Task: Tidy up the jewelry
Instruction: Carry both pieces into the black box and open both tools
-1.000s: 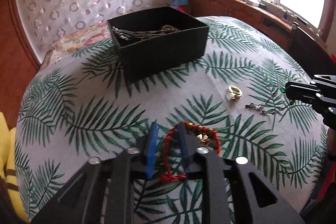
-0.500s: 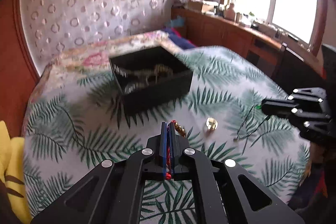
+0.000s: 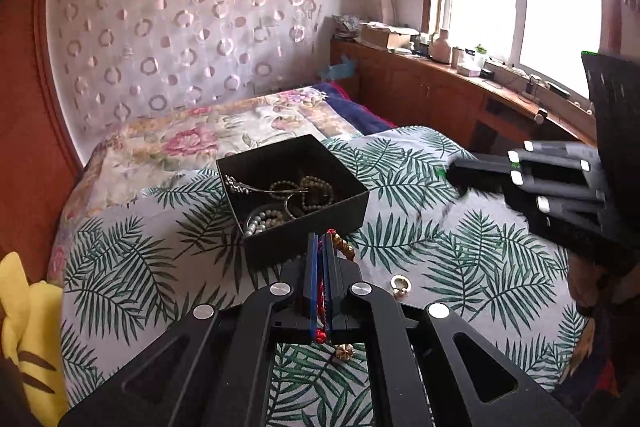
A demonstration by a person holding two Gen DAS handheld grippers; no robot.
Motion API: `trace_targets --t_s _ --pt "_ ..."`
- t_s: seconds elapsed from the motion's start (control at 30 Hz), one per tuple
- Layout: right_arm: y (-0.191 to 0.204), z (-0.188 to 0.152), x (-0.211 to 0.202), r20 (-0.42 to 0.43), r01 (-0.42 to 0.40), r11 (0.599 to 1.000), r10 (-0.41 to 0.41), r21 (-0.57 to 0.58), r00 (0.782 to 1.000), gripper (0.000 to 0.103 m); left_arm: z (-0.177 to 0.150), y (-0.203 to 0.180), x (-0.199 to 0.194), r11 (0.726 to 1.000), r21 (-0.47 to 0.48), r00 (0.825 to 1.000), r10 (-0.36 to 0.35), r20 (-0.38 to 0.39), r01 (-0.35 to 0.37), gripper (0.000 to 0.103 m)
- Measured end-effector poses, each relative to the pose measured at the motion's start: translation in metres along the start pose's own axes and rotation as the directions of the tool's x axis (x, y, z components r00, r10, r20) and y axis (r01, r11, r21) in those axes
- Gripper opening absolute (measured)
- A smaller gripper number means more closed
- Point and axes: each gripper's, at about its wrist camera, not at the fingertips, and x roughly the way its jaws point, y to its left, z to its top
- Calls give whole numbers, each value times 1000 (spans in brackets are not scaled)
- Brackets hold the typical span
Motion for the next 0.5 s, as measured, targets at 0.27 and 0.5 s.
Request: trace_targets --t_s 0.27,0.5 --pt "-3 40 25 24 18 999 -17 -47 1000 7 -2 9 3 1000 -21 1000 13 7 -13 1" --pt "-6 60 54 15 17 999 -16 -44 1000 7 9 22 4 998 -39 998 46 32 -44 1"
